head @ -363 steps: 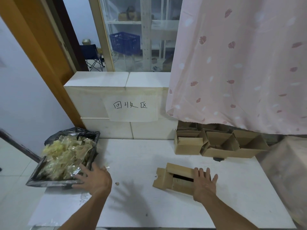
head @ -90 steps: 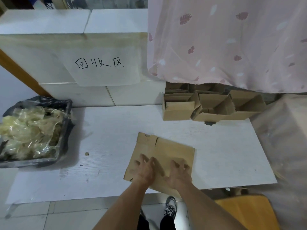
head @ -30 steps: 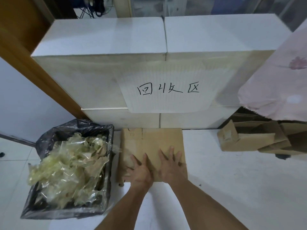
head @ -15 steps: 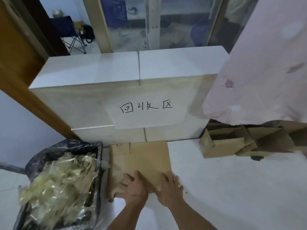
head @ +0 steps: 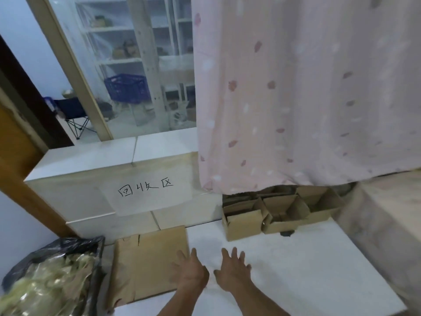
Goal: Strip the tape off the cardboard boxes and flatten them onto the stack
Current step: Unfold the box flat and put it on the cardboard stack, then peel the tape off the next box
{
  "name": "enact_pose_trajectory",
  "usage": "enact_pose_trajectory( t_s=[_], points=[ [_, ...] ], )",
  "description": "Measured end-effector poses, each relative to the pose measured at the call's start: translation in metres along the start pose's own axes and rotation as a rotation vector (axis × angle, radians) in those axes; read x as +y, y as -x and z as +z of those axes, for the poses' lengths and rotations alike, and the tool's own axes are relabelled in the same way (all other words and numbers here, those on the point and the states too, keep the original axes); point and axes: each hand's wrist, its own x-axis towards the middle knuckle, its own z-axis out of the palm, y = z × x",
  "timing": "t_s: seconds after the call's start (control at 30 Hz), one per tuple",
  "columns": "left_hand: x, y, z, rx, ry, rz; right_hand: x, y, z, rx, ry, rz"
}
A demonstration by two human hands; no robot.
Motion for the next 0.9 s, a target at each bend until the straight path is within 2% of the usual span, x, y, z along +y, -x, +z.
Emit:
enact_pose_trajectory(
  t_s=[0.27, 0.4, 0.73, 0.9],
  points=[
    [0.088, 0.052, 0.022, 0.022, 0.001, 0.055, 0.084, 0.010, -0.048, 0.061, -0.011, 0.000],
    [0.104, 0.062, 0.036, 0.030, -0.015, 0.127, 0.109, 0.011, -0.053, 0.078, 0.017, 0.012],
    [0.111, 0.021, 0.024, 0.051, -0.053, 0.290, 0.124, -0.018, -0.063, 0.173, -0.056, 0.070],
    [0.141, 0.001, 0.019, 0.036, -0.060, 0.307, 0.150, -0.023, -0.058, 0.148, -0.096, 0.092]
  ],
)
